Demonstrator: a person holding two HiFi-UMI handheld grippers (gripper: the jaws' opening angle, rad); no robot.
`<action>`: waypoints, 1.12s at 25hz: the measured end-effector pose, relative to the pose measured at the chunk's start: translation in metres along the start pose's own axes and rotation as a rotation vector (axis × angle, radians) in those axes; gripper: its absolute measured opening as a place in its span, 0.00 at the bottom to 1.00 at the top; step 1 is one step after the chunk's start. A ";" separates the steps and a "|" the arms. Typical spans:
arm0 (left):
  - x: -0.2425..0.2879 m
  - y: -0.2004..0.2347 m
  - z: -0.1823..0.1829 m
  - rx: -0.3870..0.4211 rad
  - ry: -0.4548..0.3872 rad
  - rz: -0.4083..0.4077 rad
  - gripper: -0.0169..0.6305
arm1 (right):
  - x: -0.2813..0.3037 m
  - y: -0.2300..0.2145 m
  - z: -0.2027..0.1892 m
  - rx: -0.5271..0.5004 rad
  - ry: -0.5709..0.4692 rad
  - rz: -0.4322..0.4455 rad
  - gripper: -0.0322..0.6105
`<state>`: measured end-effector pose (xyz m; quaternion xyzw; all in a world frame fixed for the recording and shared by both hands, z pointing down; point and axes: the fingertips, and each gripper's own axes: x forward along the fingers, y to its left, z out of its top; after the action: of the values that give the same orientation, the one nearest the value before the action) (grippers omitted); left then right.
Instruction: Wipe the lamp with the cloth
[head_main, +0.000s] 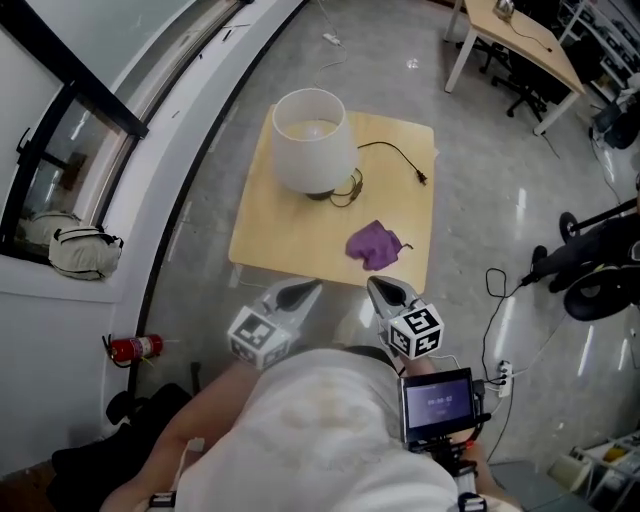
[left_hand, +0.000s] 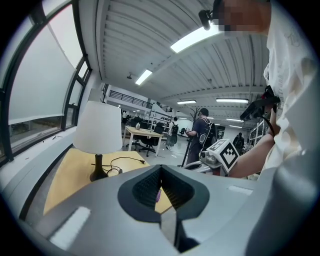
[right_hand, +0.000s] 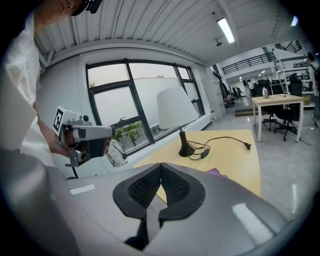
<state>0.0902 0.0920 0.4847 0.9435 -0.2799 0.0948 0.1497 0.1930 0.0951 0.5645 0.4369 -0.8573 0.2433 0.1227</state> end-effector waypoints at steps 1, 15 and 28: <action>0.005 0.003 -0.001 0.004 -0.005 0.009 0.03 | 0.003 -0.008 -0.003 -0.003 0.014 0.000 0.07; 0.019 0.017 -0.005 -0.036 0.057 0.130 0.03 | 0.038 -0.079 -0.046 -0.004 0.190 0.005 0.11; -0.004 0.056 -0.016 -0.121 0.073 0.167 0.03 | 0.098 -0.128 -0.058 -0.012 0.349 -0.072 0.47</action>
<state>0.0542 0.0547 0.5116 0.9020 -0.3573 0.1244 0.2080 0.2389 -0.0062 0.6957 0.4176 -0.8082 0.3057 0.2811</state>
